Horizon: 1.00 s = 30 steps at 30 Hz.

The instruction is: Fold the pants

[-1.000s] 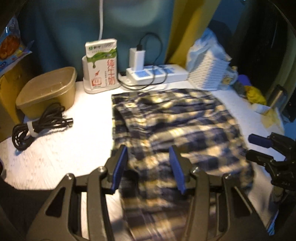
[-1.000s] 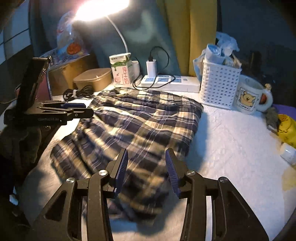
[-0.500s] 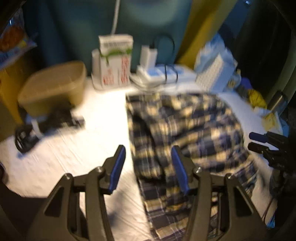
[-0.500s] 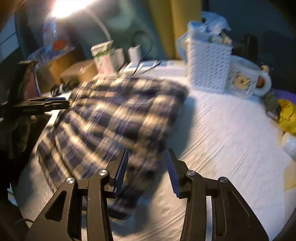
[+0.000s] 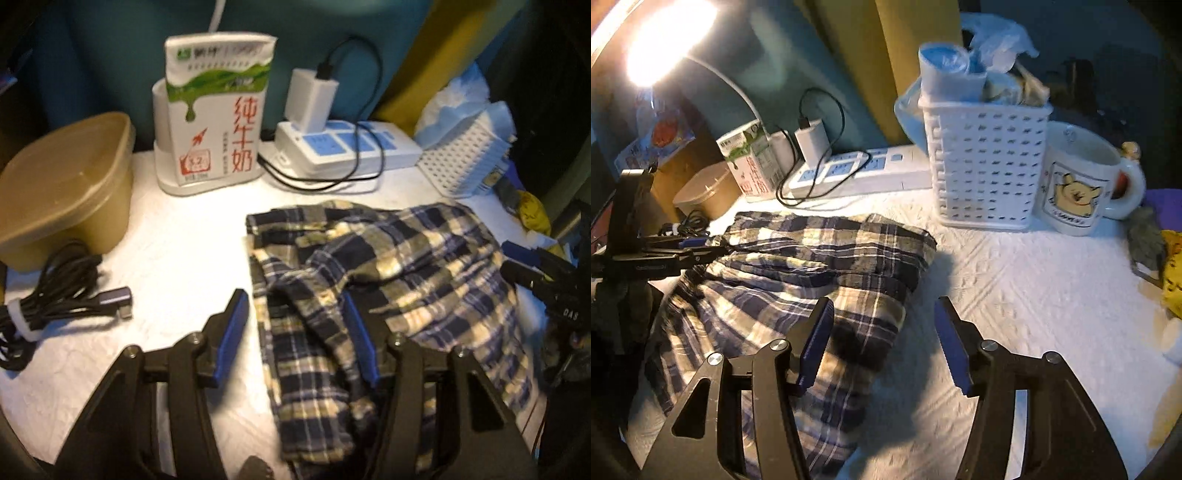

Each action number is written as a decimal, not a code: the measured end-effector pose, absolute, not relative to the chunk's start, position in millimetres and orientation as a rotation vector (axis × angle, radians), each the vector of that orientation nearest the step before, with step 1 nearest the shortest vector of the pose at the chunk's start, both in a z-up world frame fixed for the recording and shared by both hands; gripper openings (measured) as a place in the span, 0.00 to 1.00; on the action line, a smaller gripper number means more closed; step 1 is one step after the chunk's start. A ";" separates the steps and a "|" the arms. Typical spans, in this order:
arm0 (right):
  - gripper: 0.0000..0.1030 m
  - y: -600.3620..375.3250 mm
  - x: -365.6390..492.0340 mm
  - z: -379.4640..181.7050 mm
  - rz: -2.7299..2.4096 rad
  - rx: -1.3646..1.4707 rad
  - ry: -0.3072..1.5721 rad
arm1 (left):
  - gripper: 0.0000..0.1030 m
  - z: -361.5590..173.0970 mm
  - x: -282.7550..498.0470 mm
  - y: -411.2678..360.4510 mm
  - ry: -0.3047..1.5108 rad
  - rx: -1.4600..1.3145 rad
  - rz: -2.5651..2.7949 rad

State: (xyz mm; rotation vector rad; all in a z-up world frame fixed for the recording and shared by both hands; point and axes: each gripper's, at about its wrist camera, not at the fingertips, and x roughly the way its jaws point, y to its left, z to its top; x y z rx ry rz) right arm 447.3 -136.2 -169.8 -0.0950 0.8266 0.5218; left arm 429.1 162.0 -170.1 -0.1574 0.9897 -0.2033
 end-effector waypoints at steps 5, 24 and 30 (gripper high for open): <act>0.58 -131.5 464.0 -182.3 0.539 -0.086 0.850 | 0.70 -173.9 440.3 153.8 0.983 -0.140 -0.187; 0.60 -141.7 480.8 -187.1 0.593 -0.005 0.859 | 0.33 -175.6 449.2 143.2 0.929 -0.161 -0.330; 0.54 -138.1 492.8 -189.6 0.688 0.101 0.876 | 0.31 -169.0 443.9 143.4 0.906 -0.176 -0.362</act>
